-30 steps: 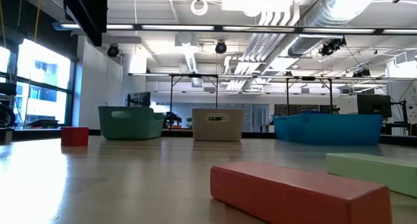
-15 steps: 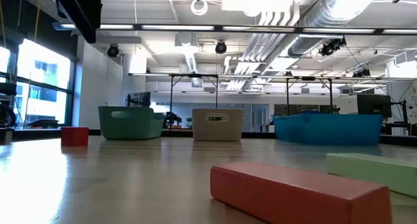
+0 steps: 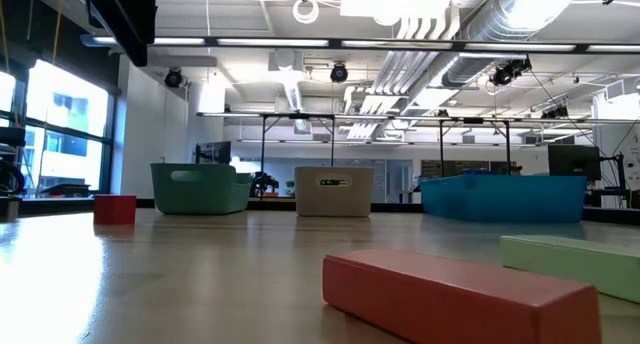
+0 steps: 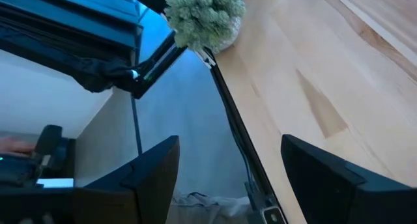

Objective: Sort & place blocks by color
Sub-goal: Put the orange block into the gray bin

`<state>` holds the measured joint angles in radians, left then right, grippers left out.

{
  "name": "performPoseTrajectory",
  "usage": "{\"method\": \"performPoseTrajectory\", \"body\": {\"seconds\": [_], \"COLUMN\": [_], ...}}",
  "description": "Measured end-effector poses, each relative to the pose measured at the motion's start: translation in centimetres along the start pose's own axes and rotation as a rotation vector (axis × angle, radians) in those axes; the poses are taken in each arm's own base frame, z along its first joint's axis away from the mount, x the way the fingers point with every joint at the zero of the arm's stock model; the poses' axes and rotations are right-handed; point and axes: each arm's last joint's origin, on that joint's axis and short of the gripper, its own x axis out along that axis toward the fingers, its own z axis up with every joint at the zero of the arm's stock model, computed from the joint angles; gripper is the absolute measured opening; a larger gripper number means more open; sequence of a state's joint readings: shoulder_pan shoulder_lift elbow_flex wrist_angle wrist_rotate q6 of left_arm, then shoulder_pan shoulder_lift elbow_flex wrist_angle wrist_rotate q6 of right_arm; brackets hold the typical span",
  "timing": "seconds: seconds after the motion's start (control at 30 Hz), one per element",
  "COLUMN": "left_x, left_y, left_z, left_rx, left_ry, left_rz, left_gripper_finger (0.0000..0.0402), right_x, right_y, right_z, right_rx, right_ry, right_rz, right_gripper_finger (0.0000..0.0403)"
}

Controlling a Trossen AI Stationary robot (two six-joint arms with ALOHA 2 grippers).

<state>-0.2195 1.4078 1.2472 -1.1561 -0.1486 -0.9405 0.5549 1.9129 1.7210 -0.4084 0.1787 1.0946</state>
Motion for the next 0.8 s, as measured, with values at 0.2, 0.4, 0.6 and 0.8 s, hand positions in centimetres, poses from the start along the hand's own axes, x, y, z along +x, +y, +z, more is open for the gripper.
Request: {"method": "performPoseTrajectory", "body": {"seconds": [0.2, 0.4, 0.6, 0.8], "left_x": [0.0, 0.0, 0.0, 0.0], "left_y": [0.0, 0.0, 0.0, 0.0], "left_z": [0.0, 0.0, 0.0, 0.0], "left_rx": [-0.004, -0.030, -0.041, -0.045], "left_ry": [0.000, 0.000, -0.001, -0.001], "left_rz": [0.000, -0.001, -0.002, -0.002], "left_gripper_finger": [0.0214, 0.0214, 0.0214, 0.0214], "right_x": [0.0, 0.8, 2.9, 4.8], "right_y": [0.1, -1.6, -3.2, -4.8], "right_z": [0.0, -0.6, -2.0, -3.5], "right_rx": [-0.023, -0.042, -0.002, 0.028], "right_ry": [-0.020, 0.057, 0.146, 0.201], "right_rz": [-0.003, -0.136, -0.221, -0.318], "right_gripper_finger": [0.0256, 0.0256, 0.0256, 0.0256]}}
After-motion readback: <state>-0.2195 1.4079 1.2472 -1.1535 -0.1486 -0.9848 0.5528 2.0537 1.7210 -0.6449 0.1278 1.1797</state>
